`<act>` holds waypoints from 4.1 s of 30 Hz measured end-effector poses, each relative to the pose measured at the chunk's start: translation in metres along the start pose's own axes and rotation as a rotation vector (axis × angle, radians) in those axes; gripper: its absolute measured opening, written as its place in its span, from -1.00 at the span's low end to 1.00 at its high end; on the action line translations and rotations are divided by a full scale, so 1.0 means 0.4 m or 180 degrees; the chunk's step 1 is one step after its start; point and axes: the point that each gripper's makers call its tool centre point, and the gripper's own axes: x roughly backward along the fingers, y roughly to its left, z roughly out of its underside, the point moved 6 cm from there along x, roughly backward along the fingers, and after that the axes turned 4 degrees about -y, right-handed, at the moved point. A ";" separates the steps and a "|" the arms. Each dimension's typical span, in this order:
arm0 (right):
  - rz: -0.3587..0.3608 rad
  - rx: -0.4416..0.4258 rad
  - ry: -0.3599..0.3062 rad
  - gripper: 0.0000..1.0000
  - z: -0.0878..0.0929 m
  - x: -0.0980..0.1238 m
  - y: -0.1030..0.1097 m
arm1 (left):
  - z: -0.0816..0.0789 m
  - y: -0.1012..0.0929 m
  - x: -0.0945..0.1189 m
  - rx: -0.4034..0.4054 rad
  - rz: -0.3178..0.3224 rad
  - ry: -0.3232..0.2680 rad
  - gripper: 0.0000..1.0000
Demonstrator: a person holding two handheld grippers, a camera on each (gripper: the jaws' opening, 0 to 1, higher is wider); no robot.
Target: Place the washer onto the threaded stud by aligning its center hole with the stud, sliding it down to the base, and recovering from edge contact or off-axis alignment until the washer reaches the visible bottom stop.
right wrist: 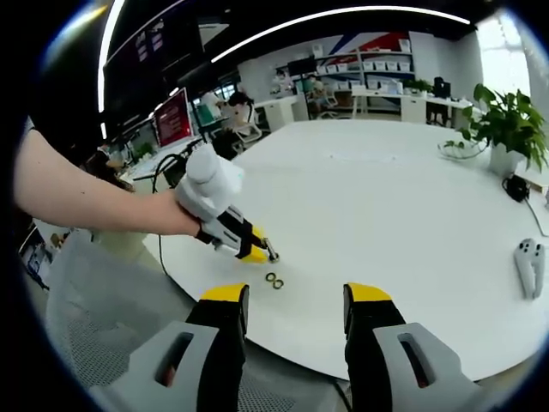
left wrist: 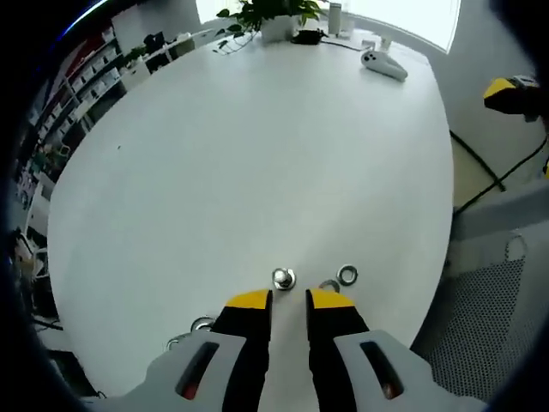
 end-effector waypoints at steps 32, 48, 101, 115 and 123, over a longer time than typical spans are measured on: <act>-0.0035 0.0034 0.0081 -0.08 0.007 -0.004 0.004 | 0.007 -0.066 -0.055 -0.0404 0.0212 0.0160 -0.79; -0.0057 0.0042 0.0085 -0.08 0.008 -0.006 0.006 | 0.039 -0.057 -0.037 -0.0417 0.0190 0.0289 -0.79; -0.0105 0.0121 0.0087 -0.09 0.006 -0.006 0.014 | 0.098 -0.091 0.024 -0.0171 0.0017 0.0435 -0.84; -0.0110 0.0150 0.0104 -0.10 0.007 -0.006 0.016 | 0.038 -0.044 0.105 -0.0079 -0.0123 0.0070 -0.84; -0.0123 0.0167 0.0127 -0.10 0.009 -0.008 0.017 | -0.010 -0.032 0.133 -0.0097 -0.0169 -0.0111 -0.84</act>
